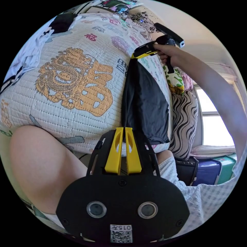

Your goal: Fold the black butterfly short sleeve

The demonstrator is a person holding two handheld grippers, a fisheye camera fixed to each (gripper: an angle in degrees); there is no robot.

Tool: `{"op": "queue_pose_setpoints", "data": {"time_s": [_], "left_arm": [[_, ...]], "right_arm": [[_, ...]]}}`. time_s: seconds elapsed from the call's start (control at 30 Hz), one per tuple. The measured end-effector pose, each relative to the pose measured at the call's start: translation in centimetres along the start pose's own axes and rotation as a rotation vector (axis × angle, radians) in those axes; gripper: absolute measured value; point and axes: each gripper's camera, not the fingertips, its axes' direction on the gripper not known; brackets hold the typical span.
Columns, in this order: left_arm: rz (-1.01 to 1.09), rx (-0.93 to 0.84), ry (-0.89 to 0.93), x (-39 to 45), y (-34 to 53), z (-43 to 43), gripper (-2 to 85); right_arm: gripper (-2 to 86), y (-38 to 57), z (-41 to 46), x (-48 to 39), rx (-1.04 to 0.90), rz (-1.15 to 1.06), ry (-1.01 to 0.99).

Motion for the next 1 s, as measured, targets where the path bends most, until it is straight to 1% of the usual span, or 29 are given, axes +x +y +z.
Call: {"op": "queue_pose_setpoints", "data": {"time_s": [0.07,0.13,0.2,0.27,0.37,0.5,0.57,0.7,0.77,0.8,0.87,1.0], "left_arm": [[0.012,0.056,0.112,-0.3,1.0,-2.1,-0.7],[0.033,0.082,0.163,-0.4,1.7,-3.6,-0.8],[0.066,0.103,0.151,-0.3,2.3,-4.9,-0.8],[0.090,0.144,0.082,-0.1,3.4,-6.7,-0.8],[0.116,0.167,0.032,0.4,4.8,-8.0,-0.9],[0.205,0.178,0.039,3.6,6.5,-7.1,-0.9],[0.286,0.189,0.017,6.8,7.5,-5.4,-0.8],[0.431,0.128,0.030,12.4,8.4,-0.6,-0.8],[0.529,0.061,0.057,16.2,8.8,3.6,-0.7],[0.552,0.052,0.068,17.1,8.9,4.7,-0.7],[0.635,0.012,0.120,20.6,9.2,9.5,-0.7],[0.770,-0.084,0.117,25.9,9.7,17.7,-0.6]], "right_arm": [[-0.2,-0.5,-1.1,0.1,0.017,-0.033,0.002],[-0.5,-0.6,-2.2,0.4,0.047,-0.050,-0.001],[-0.7,-0.5,-3.3,0.7,0.078,-0.070,-0.030],[-0.8,-0.1,-5.2,1.4,0.160,-0.081,-0.145],[-0.7,0.6,-7.3,2.2,0.221,-0.116,-0.255],[-0.7,3.0,-8.6,4.0,0.247,-0.166,-0.265],[-0.7,6.0,-9.2,6.9,0.291,-0.162,-0.317],[-0.6,11.8,-9.5,12.0,0.341,-0.181,-0.284],[-0.6,16.0,-9.1,15.9,0.354,-0.157,-0.288],[-0.6,17.1,-9.0,17.0,0.355,-0.145,-0.292],[-0.6,21.0,-8.0,21.0,0.368,-0.090,-0.304],[-0.6,26.2,-6.1,26.6,0.389,-0.009,-0.333]]}}
